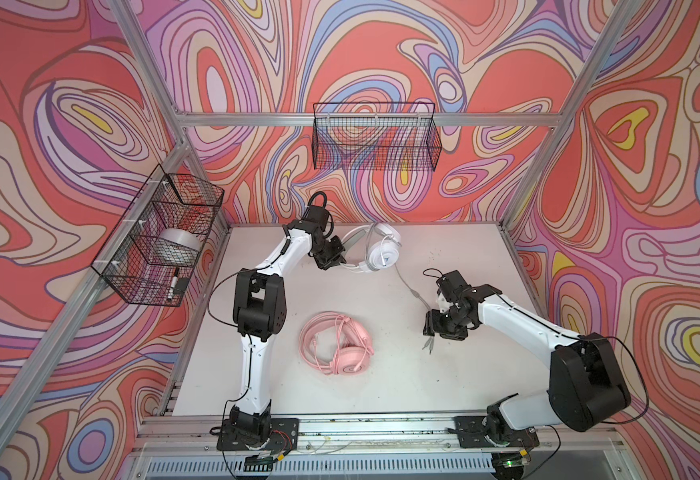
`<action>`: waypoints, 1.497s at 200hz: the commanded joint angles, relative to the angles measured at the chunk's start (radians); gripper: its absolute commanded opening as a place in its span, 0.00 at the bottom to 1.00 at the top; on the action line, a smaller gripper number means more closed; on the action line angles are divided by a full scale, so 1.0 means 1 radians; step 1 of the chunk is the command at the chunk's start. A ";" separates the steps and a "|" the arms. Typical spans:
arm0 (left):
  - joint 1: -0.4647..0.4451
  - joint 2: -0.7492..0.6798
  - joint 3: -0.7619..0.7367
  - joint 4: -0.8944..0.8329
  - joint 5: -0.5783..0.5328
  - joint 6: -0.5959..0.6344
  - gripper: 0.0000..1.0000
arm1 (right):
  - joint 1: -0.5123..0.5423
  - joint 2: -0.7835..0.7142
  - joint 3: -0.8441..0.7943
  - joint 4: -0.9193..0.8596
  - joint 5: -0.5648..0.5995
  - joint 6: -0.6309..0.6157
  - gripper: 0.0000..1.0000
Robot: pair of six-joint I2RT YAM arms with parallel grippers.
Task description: Wrap the headphones
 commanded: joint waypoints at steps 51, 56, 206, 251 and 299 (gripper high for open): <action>-0.002 -0.028 -0.040 0.046 0.022 -0.011 0.00 | 0.017 0.047 -0.079 0.144 0.066 0.202 0.58; -0.002 -0.030 -0.041 0.046 0.021 -0.009 0.00 | 0.017 0.051 -0.081 0.152 0.065 0.208 0.58; -0.002 -0.039 -0.065 0.059 0.019 -0.015 0.00 | 0.037 0.189 -0.106 0.090 0.092 0.117 0.14; -0.002 -0.041 -0.061 0.059 0.014 -0.025 0.00 | 0.040 0.164 -0.096 0.066 0.092 0.074 0.00; -0.002 -0.048 -0.057 0.062 -0.004 -0.046 0.00 | 0.050 0.067 -0.036 0.035 0.025 -0.080 0.00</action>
